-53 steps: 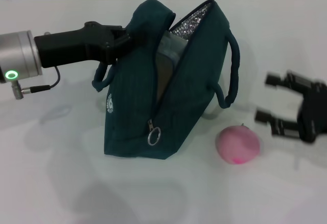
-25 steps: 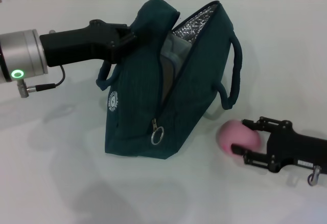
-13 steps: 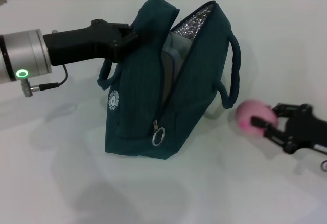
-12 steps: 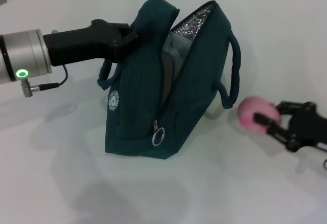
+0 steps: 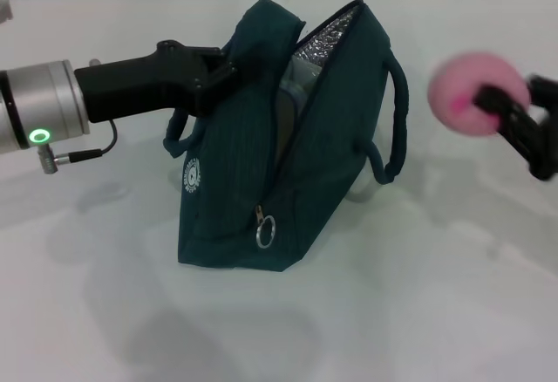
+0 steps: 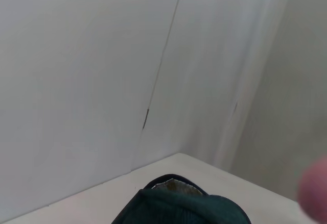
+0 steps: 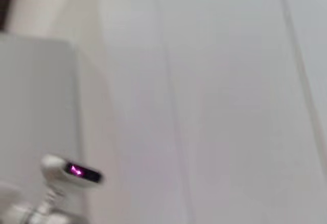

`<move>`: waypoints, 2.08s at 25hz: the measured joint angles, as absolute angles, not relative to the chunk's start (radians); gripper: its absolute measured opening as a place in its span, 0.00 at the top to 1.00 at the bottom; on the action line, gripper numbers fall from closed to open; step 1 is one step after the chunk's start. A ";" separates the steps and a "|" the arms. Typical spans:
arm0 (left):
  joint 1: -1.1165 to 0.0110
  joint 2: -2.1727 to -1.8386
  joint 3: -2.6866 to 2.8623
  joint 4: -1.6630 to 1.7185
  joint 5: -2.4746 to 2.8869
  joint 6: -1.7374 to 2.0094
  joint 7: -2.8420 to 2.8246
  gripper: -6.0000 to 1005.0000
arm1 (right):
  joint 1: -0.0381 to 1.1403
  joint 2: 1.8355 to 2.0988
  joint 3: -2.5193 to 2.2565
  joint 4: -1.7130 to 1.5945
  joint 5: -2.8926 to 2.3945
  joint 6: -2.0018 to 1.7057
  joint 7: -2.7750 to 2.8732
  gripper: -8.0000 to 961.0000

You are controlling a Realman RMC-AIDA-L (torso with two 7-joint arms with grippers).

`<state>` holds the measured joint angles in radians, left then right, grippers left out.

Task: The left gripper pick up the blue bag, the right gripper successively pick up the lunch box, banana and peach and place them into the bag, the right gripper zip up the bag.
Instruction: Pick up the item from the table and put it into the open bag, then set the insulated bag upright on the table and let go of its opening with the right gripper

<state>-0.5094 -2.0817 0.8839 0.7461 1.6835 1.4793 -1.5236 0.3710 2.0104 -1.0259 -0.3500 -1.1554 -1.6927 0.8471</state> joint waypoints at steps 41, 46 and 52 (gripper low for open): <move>-0.509 -2.077 0.883 0.745 1.633 1.476 -1.515 0.96 | 0.419 1.996 -1.418 -0.745 -1.160 -1.373 1.193 0.41; -0.509 -2.076 0.882 0.745 1.633 1.475 -1.514 0.96 | 0.338 1.960 -1.388 -0.768 -1.200 -1.445 1.193 0.31; -0.517 -2.076 0.880 0.745 1.638 1.475 -1.513 0.96 | 0.333 1.969 -1.382 -0.695 -1.293 -1.418 1.195 0.29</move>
<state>-0.5170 -2.0763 0.8804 0.7454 1.6376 1.4752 -1.5128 0.3331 1.9687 -1.3823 -0.6949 -1.2930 -1.4183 1.1949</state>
